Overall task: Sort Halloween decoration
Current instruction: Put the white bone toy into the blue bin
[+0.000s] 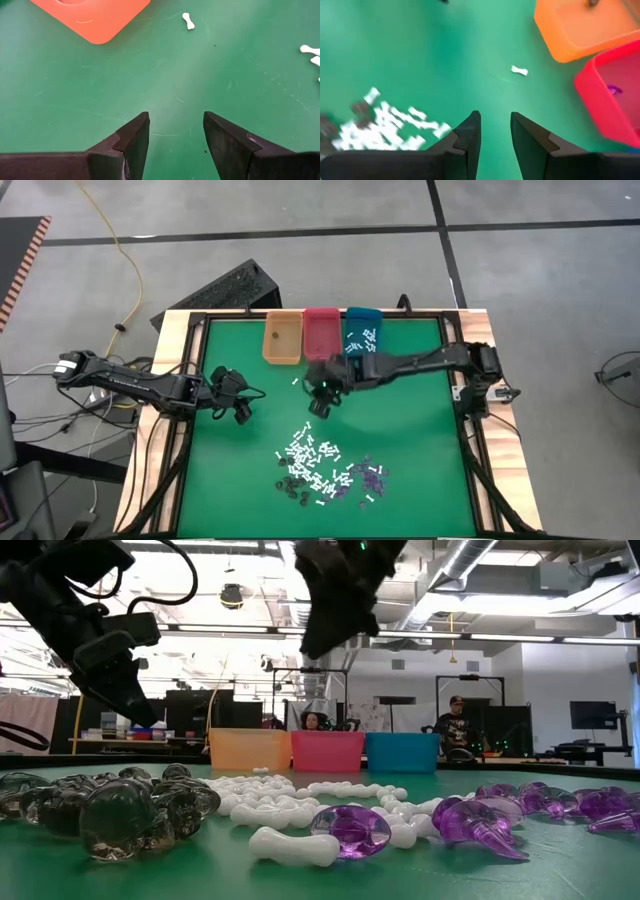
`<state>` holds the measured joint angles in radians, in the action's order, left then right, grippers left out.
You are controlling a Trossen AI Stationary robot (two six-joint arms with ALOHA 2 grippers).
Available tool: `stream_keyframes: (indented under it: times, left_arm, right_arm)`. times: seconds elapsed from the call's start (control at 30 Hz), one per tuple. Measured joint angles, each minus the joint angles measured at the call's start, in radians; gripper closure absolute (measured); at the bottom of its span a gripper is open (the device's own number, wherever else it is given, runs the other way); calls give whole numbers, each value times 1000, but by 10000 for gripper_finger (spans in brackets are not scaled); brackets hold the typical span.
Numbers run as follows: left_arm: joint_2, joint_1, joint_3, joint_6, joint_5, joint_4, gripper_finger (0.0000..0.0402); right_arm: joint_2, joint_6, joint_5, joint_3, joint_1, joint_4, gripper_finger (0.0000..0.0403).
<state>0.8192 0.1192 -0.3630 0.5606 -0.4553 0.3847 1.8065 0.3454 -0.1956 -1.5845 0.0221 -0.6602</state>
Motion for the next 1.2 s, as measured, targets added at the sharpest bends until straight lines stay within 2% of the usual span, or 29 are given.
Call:
stream_keyframes:
  times: [0.13, 0.37, 0.57, 0.87, 0.97, 1.07, 1.2]
  left_arm:
    - [0, 0, 0, 7, 4, -1, 223]
    - [0, 0, 0, 8, 5, -1, 223]
    - [0, 0, 0, 9, 2, -8, 223]
    - [0, 0, 0, 12, 14, -21, 223]
    - [0, 0, 0, 12, 22, -25, 223]
    - [0, 0, 0, 5, 22, -47, 223]
    - [0, 0, 0, -2, 21, -78, 223]
  right_arm:
    - [0, 115, -38, 0, 68, -19, 266]
    - [0, 328, -38, 0, 188, -192, 266]
    - [44, 511, -47, 0, 245, -190, 266]
    - [115, 510, -76, 1, 268, -216, 266]
    - [144, 457, -103, 3, 279, -203, 266]
    - [146, 382, -173, 3, 289, -165, 266]
    - [101, 246, -243, 3, 275, -76, 266]
